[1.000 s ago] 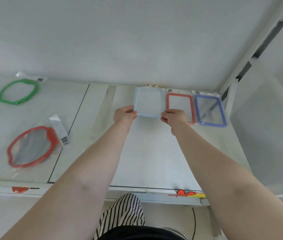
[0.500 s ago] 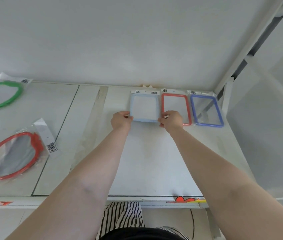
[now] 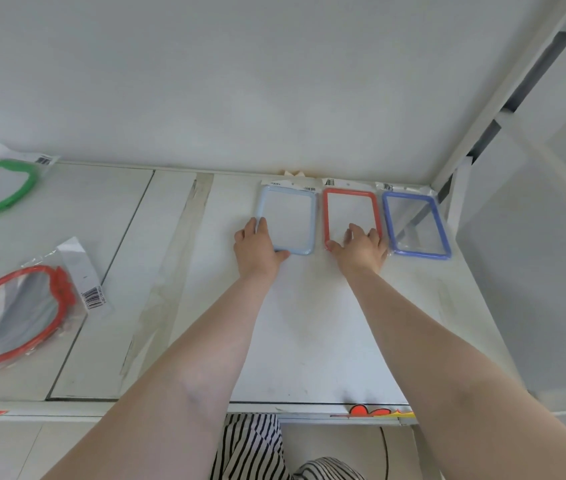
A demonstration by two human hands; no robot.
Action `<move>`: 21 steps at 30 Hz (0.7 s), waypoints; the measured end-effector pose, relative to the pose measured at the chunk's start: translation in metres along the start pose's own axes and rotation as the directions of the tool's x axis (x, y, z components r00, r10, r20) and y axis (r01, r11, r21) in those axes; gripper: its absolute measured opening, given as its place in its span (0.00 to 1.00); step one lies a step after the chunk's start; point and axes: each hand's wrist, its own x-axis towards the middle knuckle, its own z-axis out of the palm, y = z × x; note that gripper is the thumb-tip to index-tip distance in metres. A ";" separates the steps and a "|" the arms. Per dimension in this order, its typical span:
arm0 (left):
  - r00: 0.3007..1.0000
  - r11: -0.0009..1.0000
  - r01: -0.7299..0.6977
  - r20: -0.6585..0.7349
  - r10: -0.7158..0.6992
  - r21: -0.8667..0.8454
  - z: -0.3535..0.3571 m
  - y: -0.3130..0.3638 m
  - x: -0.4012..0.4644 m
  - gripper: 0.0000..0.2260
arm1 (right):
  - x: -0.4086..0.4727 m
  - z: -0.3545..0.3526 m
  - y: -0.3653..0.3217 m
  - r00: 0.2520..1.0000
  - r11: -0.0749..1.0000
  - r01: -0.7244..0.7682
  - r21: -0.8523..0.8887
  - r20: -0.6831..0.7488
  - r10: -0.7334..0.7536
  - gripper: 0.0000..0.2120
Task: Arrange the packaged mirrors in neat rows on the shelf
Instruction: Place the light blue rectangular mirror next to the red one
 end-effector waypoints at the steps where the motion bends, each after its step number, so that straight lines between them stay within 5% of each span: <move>1: 1.000 1.000 0.009 -0.010 -0.009 -0.003 0.001 0.002 -0.001 0.39 | 0.000 0.001 0.002 1.000 1.000 0.011 -0.017 -0.005 -0.011 0.26; 21: 0.997 0.995 0.054 -0.057 -0.060 -0.089 0.007 0.011 -0.005 0.38 | 0.003 0.003 0.007 0.999 0.998 0.037 -0.045 0.007 -0.037 0.21</move>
